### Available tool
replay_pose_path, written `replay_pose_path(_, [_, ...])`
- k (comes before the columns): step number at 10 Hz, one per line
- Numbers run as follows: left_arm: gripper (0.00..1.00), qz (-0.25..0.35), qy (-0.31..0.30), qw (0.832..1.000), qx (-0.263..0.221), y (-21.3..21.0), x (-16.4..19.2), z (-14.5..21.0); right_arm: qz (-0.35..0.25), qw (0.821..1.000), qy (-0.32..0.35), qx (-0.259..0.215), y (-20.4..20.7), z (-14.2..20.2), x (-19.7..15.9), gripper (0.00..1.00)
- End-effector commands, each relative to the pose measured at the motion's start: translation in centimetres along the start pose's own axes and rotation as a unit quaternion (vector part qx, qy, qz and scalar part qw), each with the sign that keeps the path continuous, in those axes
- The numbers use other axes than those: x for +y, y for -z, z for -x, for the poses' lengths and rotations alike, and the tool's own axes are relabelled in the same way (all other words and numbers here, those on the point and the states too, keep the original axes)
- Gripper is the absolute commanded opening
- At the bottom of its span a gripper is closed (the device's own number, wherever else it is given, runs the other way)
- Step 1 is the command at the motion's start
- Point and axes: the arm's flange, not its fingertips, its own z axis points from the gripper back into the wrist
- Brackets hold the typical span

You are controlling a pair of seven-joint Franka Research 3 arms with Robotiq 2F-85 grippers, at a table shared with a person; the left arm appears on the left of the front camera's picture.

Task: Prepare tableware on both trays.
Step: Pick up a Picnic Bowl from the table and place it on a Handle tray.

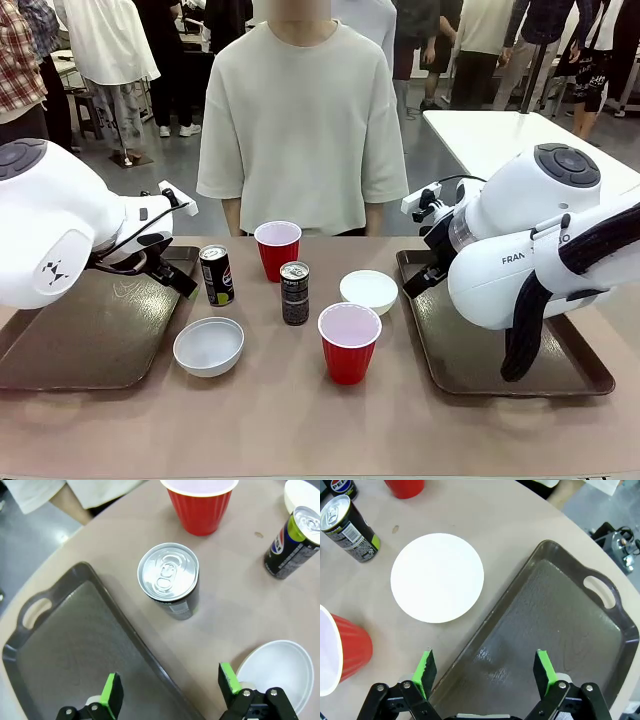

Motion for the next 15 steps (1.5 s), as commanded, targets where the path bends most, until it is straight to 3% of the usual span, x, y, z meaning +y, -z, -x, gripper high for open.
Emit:
replay_pose_path(1, [1.0,0.0,0.0,1.0,0.0,0.0,0.0,0.0,0.0,1.0,0.0,0.0,0.0,0.0,0.0,1.0])
replay_pose_path(7, [1.0,0.0,0.0,1.0,0.0,0.0,0.0,0.0,0.0,1.0,0.0,0.0,0.0,0.0,0.0,1.0])
replay_pose_path(8, [1.0,-0.005,0.029,0.998,0.054,-2.4,-1.5,0.6,0.008,1.0,-0.023,0.018,-2.8,0.5,1.3,1.0])
replay_pose_path(10, [1.0,0.003,0.072,0.994,0.086,-8.7,-3.8,0.7,0.038,0.998,-0.032,0.043,-9.8,0.7,4.0,1.0])
replay_pose_path(12, [1.0,0.006,0.076,0.992,0.103,-14.0,-6.2,1.2,0.084,0.993,0.006,0.082,-16.8,2.9,5.3,1.0])
replay_pose_path(14, [1.0,-0.007,0.056,0.994,0.095,-16.6,-6.3,1.5,0.111,0.987,0.025,0.116,-18.5,4.9,6.5,1.0])
replay_pose_path(15, [1.0,0.002,0.083,0.991,0.103,-13.6,-5.9,0.3,0.079,0.994,0.004,0.079,-16.5,-0.1,4.4,1.0])
